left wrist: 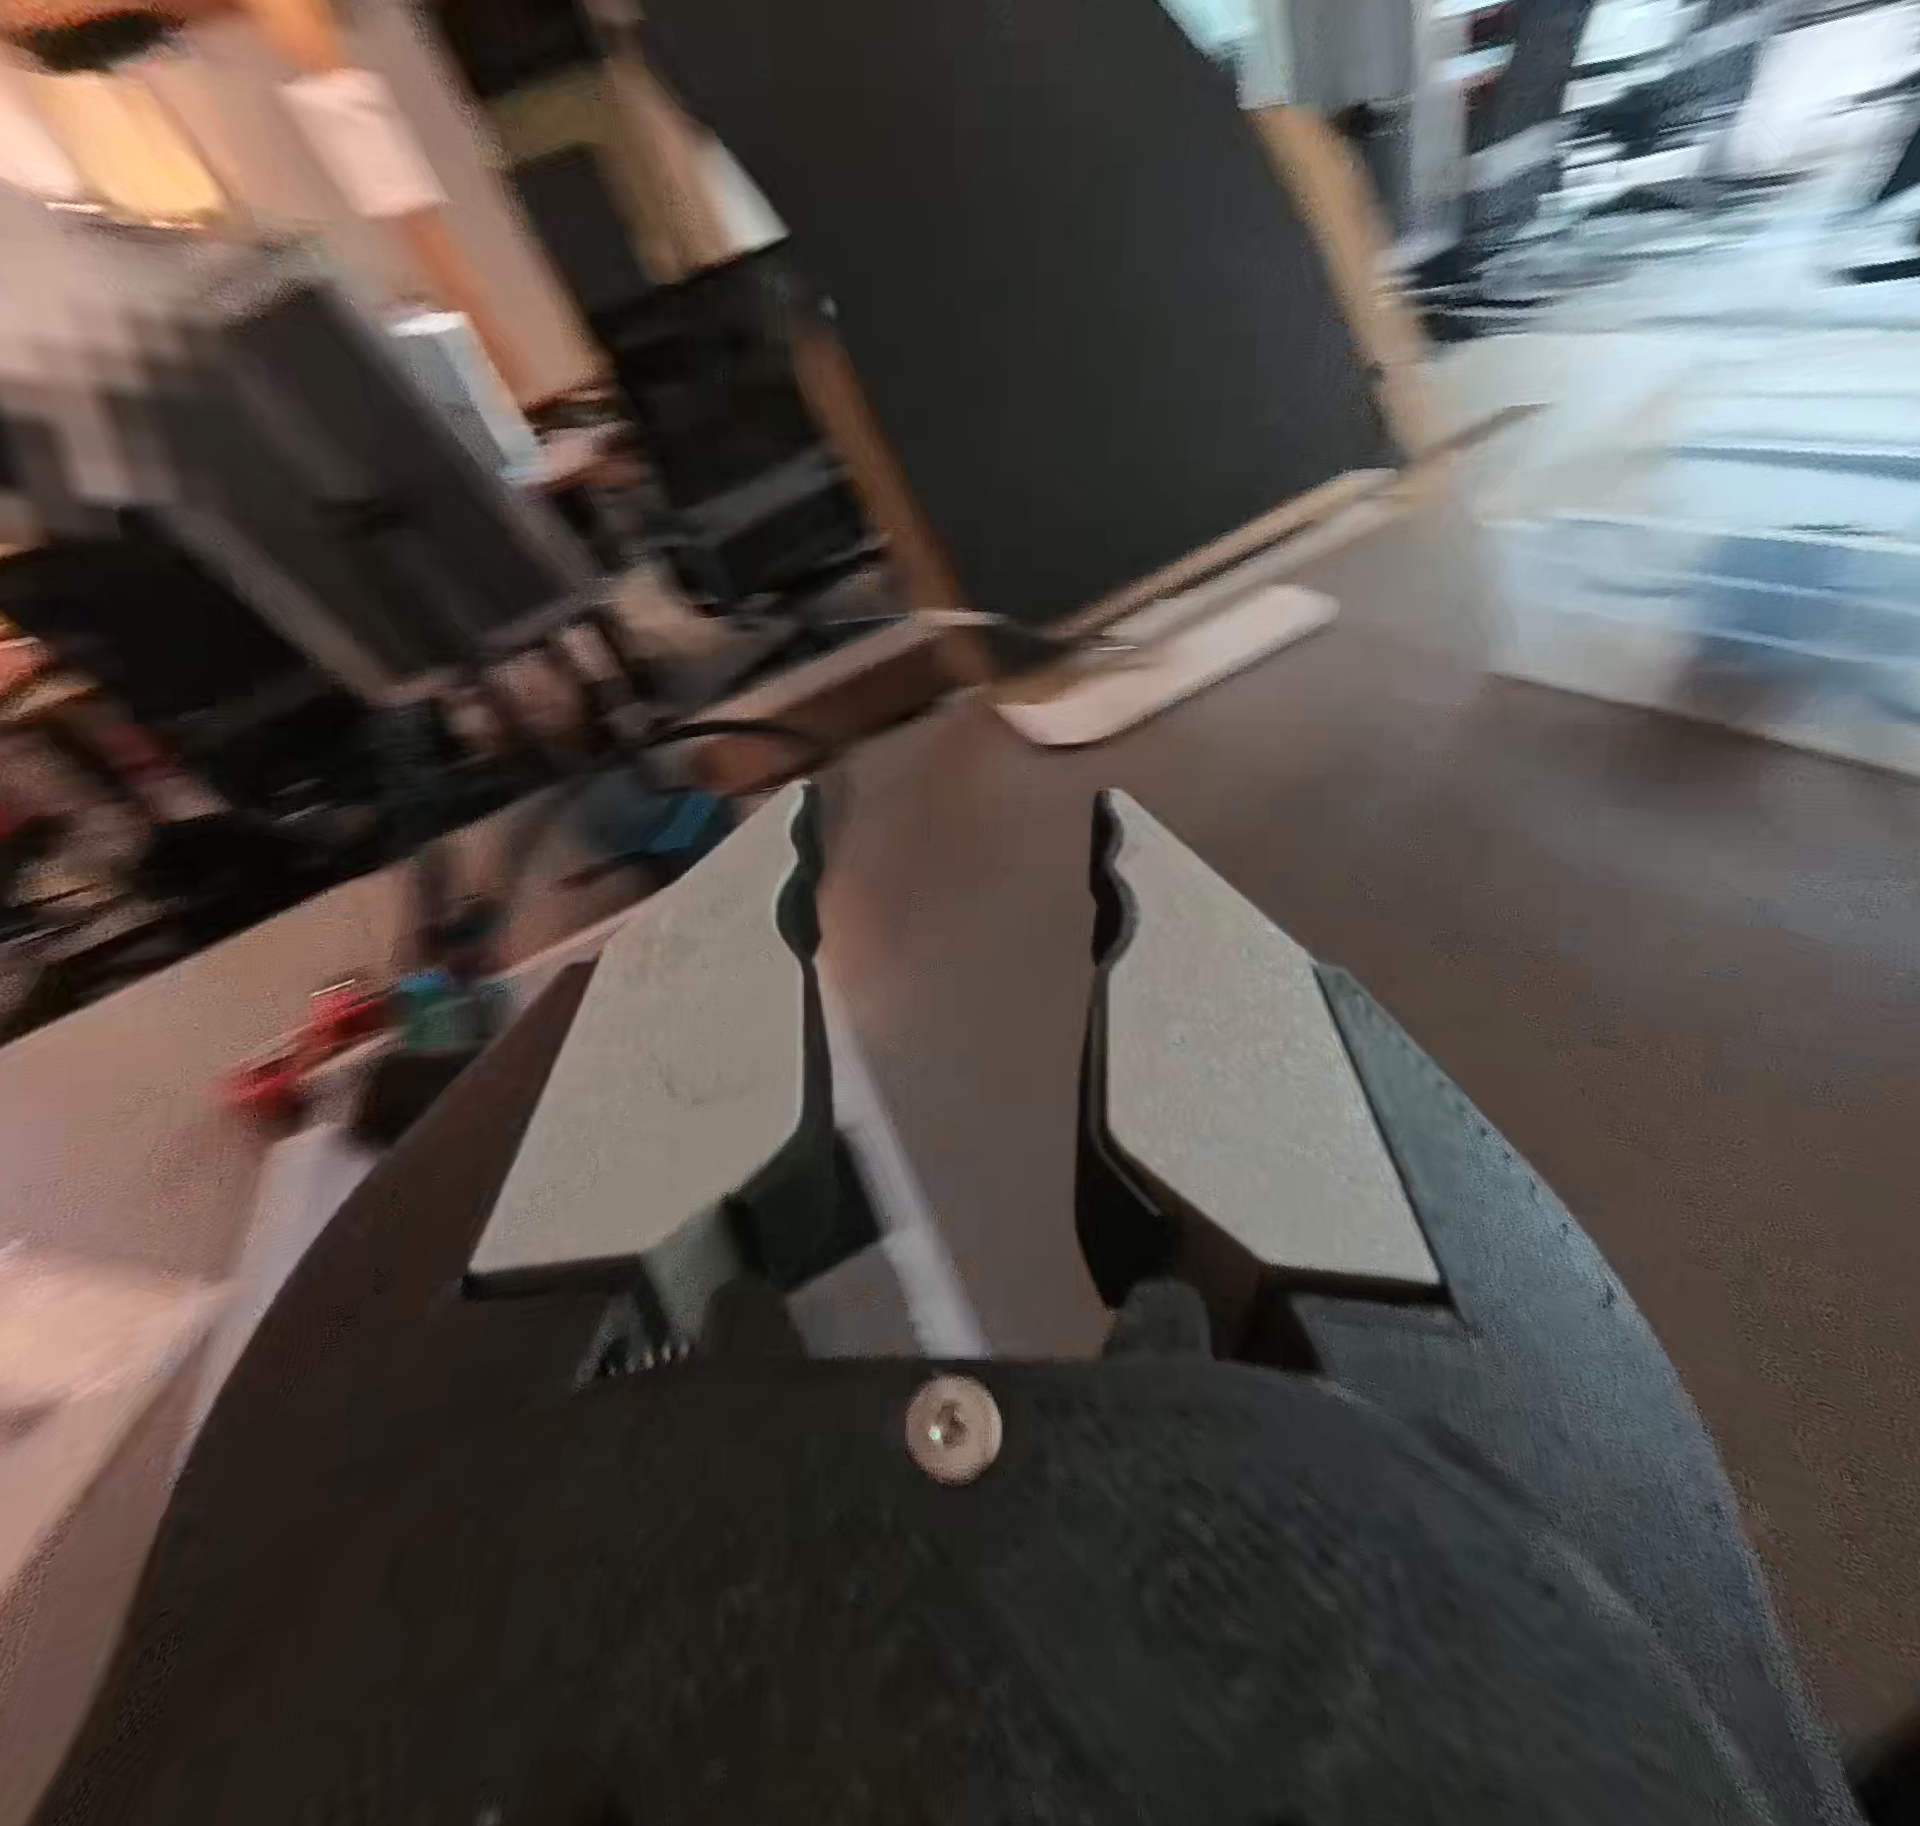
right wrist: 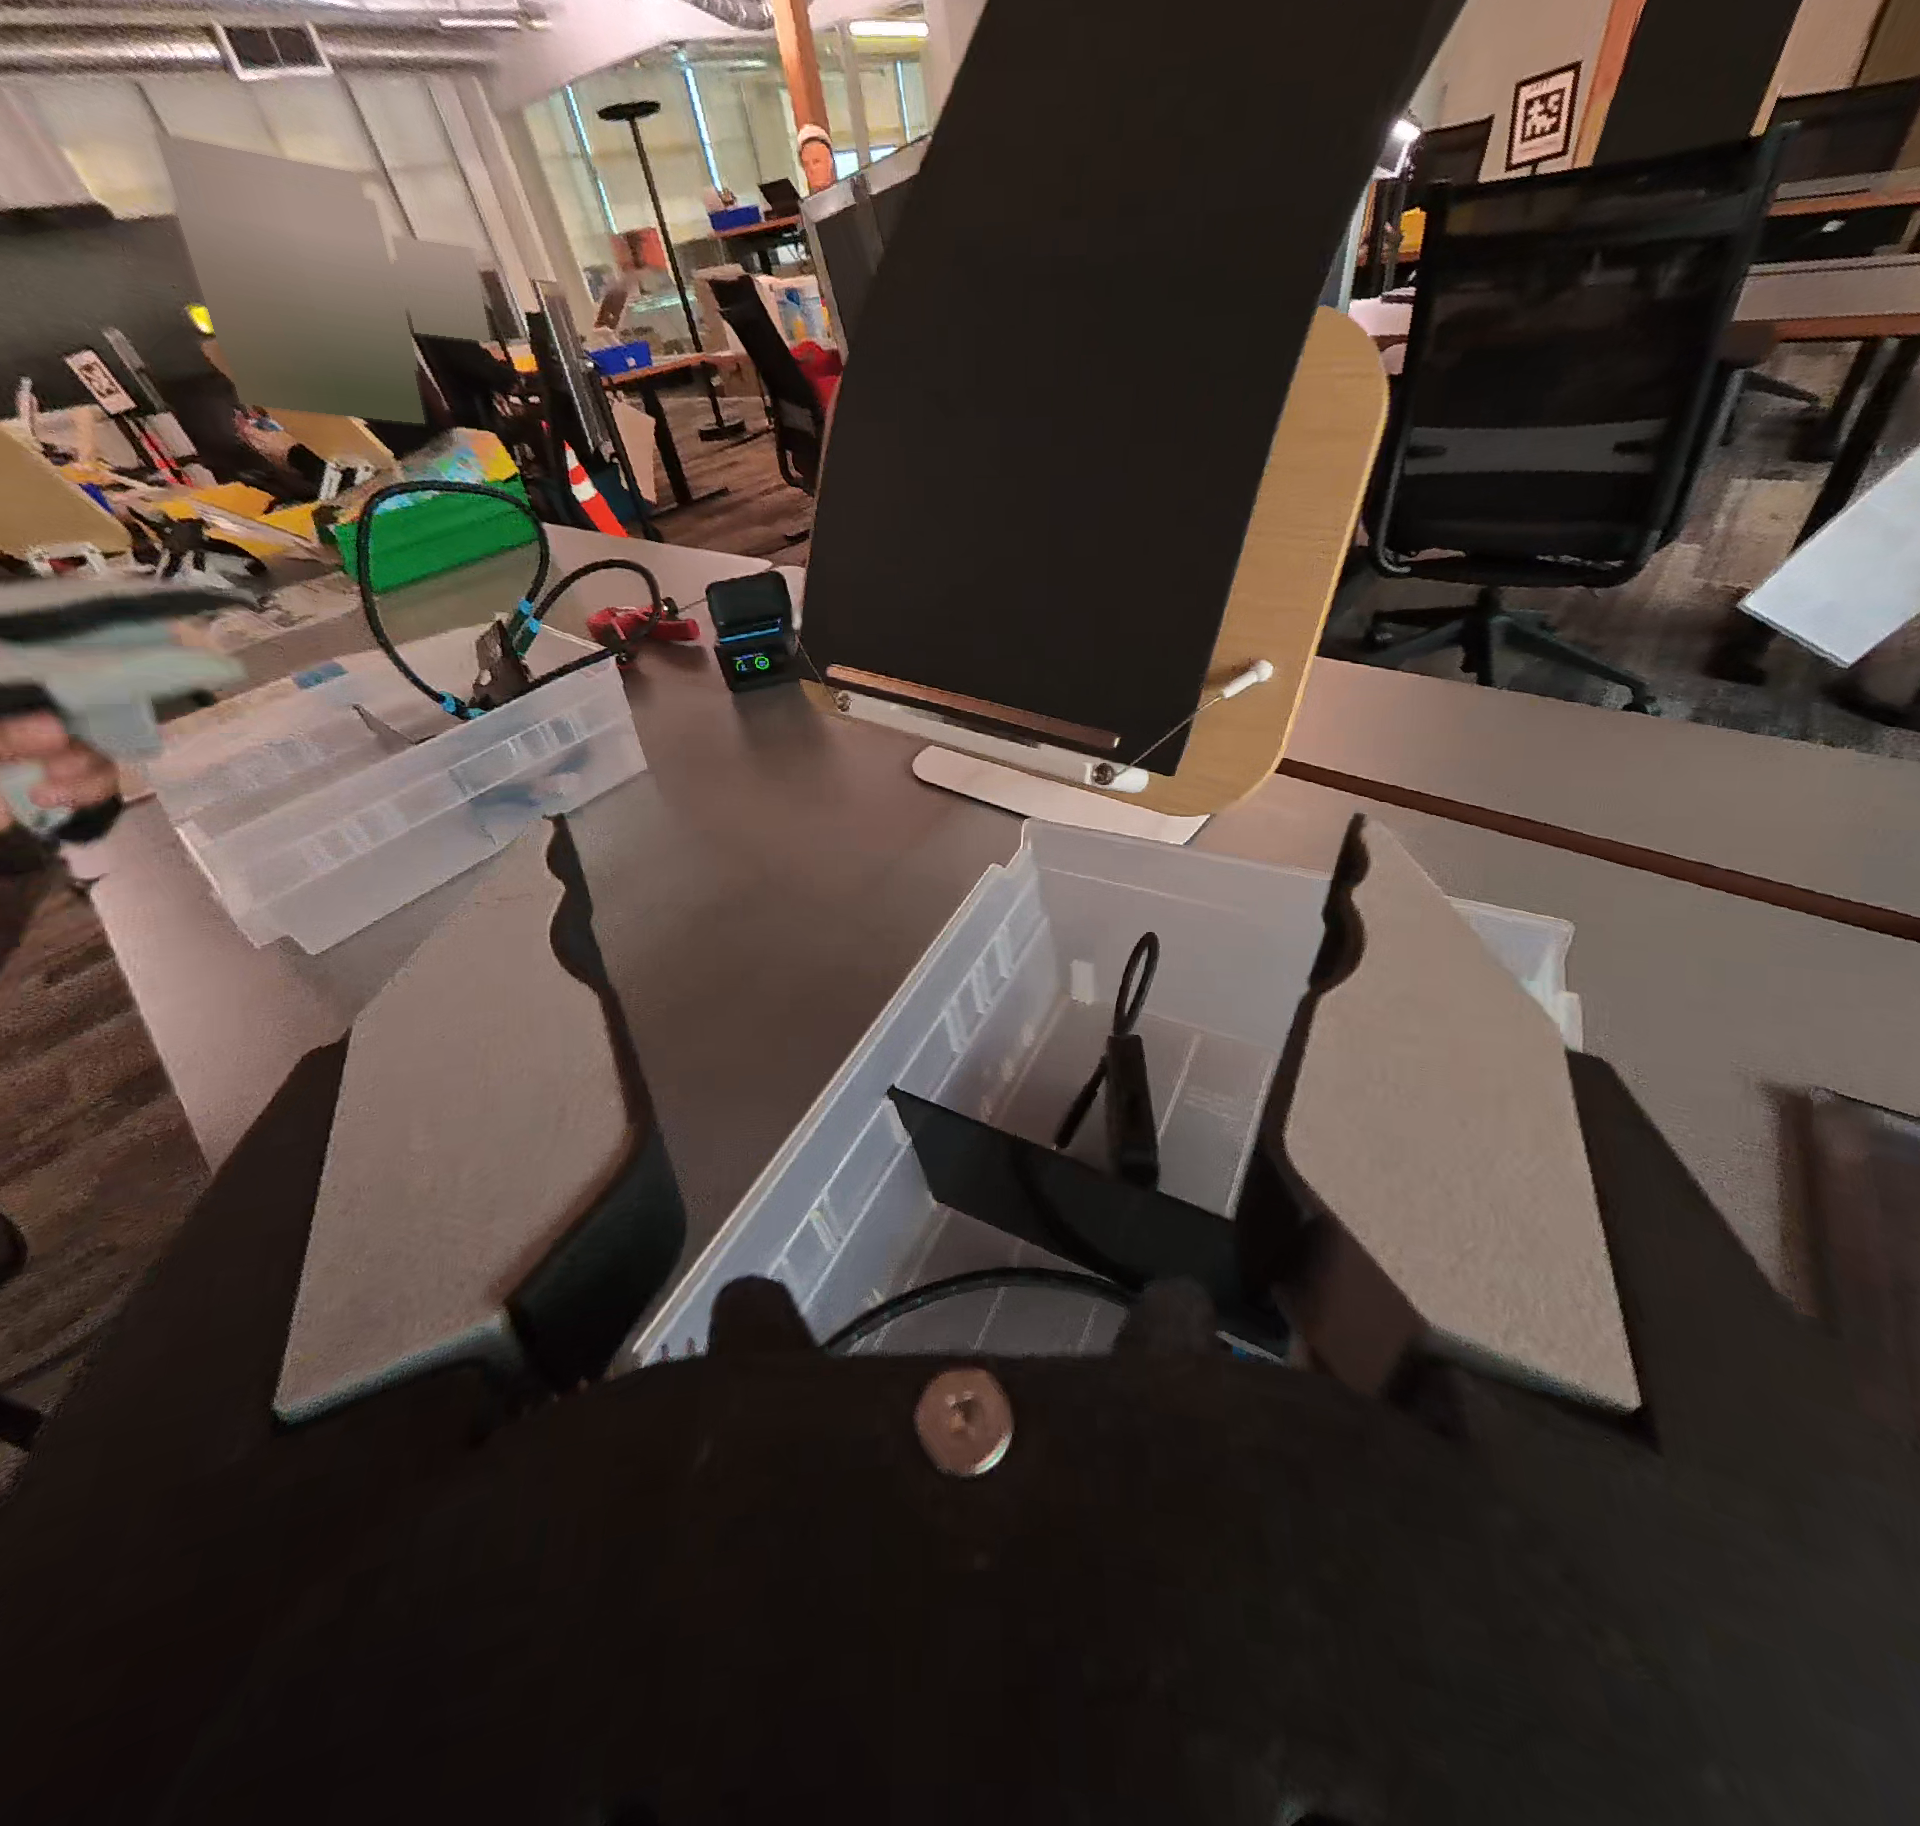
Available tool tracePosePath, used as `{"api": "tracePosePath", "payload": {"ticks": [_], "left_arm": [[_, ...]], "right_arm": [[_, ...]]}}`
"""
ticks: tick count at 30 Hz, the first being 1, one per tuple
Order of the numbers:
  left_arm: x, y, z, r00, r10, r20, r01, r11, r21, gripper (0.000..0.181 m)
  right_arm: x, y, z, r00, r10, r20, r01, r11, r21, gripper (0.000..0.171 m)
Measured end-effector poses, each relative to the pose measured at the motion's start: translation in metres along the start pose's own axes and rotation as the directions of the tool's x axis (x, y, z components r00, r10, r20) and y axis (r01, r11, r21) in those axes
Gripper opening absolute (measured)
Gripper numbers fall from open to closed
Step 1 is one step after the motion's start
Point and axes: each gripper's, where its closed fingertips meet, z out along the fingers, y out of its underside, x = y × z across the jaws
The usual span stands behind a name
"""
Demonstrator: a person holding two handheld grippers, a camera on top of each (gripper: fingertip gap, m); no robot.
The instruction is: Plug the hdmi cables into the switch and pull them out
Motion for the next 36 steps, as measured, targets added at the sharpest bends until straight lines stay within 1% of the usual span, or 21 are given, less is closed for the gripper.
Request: {"api": "tracePosePath", "payload": {"ticks": [1, 2, 3, 4, 5, 6, 8, 10, 12, 13, 14, 16, 20, 25, 29, 36], "left_arm": [[-0.040, 0.002, -0.006, 0.995, 0.006, 0.098, -0.005, 1.000, -0.014, 0.050], [-0.075, 0.009, -0.009, 0.986, 0.000, 0.164, 0.008, 0.999, -0.048, 0.051], [-0.103, 0.020, -0.006, 0.981, -0.018, 0.192, 0.037, 0.995, -0.095, 0.058], [-0.124, 0.032, 0.000, 0.981, -0.048, 0.190, 0.077, 0.987, -0.144, 0.065], [-0.140, 0.042, 0.008, 0.980, -0.087, 0.178, 0.120, 0.975, -0.185, 0.065], [-0.152, 0.048, 0.017, 0.977, -0.135, 0.163, 0.167, 0.964, -0.209, 0.062], [-0.159, 0.051, 0.036, 0.968, -0.228, 0.104, 0.246, 0.945, -0.215, 0.038], [-0.164, 0.056, 0.053, 0.965, -0.239, 0.105, 0.257, 0.936, -0.239, 0.015], [-0.171, 0.064, 0.065, 0.977, -0.180, 0.116, 0.207, 0.932, -0.296, 0.010], [-0.172, 0.060, 0.069, 0.979, -0.171, 0.107, 0.196, 0.934, -0.300, 0.008], [-0.176, 0.051, 0.071, 0.979, -0.174, 0.109, 0.198, 0.939, -0.283, 0.005], [-0.187, 0.018, 0.068, 0.976, -0.178, 0.129, 0.202, 0.958, -0.203, 0.000], [-0.205, -0.046, 0.053, 0.976, -0.129, 0.174, 0.148, 0.984, -0.098, 0.000], [-0.207, -0.118, 0.026, 0.973, -0.155, 0.171, 0.146, 0.987, 0.067, 0.000], [-0.195, -0.171, 0.008, 0.979, -0.095, 0.183, 0.068, 0.986, 0.149, 0.000], [-0.146, -0.250, -0.009, 0.994, -0.065, 0.089, 0.040, 0.965, 0.261, 0.000]], "right_arm": [[-0.004, 0.001, 0.001, 1.000, -0.008, -0.003, 0.008, 1.000, -0.002, 0.136], [-0.008, 0.003, 0.003, 1.000, -0.015, -0.003, 0.015, 1.000, -0.010, 0.136], [-0.013, 0.006, 0.005, 1.000, -0.018, -0.001, 0.018, 1.000, -0.019, 0.135], [-0.019, 0.009, 0.008, 1.000, -0.018, 0.007, 0.018, 0.999, -0.031, 0.135], [-0.025, 0.012, 0.011, 1.000, -0.016, 0.019, 0.017, 0.999, -0.045, 0.135], [-0.032, 0.015, 0.014, 0.999, -0.015, 0.029, 0.016, 0.998, -0.056, 0.135], [-0.046, 0.020, 0.017, 0.999, -0.024, 0.040, 0.026, 0.997, -0.071, 0.135], [-0.056, 0.027, 0.017, 0.998, -0.041, 0.041, 0.045, 0.995, -0.092, 0.135], [-0.061, 0.034, 0.015, 0.998, -0.054, 0.029, 0.056, 0.992, -0.109, 0.135], [-0.063, 0.038, 0.014, 0.998, -0.053, 0.024, 0.055, 0.991, -0.120, 0.135], [-0.066, 0.042, 0.012, 0.998, -0.048, 0.027, 0.051, 0.990, -0.129, 0.135], [-0.072, 0.048, 0.008, 0.999, -0.032, 0.042, 0.037, 0.989, -0.140, 0.134], [-0.085, 0.060, 0.005, 0.997, -0.012, 0.076, 0.024, 0.987, -0.157, 0.135], [-0.102, 0.079, 0.014, 0.992, 0.021, 0.127, 0.002, 0.983, -0.184, 0.135], [-0.127, 0.092, 0.029, 0.977, 0.052, 0.208, -0.007, 0.977, -0.211, 0.136], [-0.182, 0.114, 0.054, 0.936, 0.091, 0.339, 0.007, 0.961, -0.278, 0.144]]}}
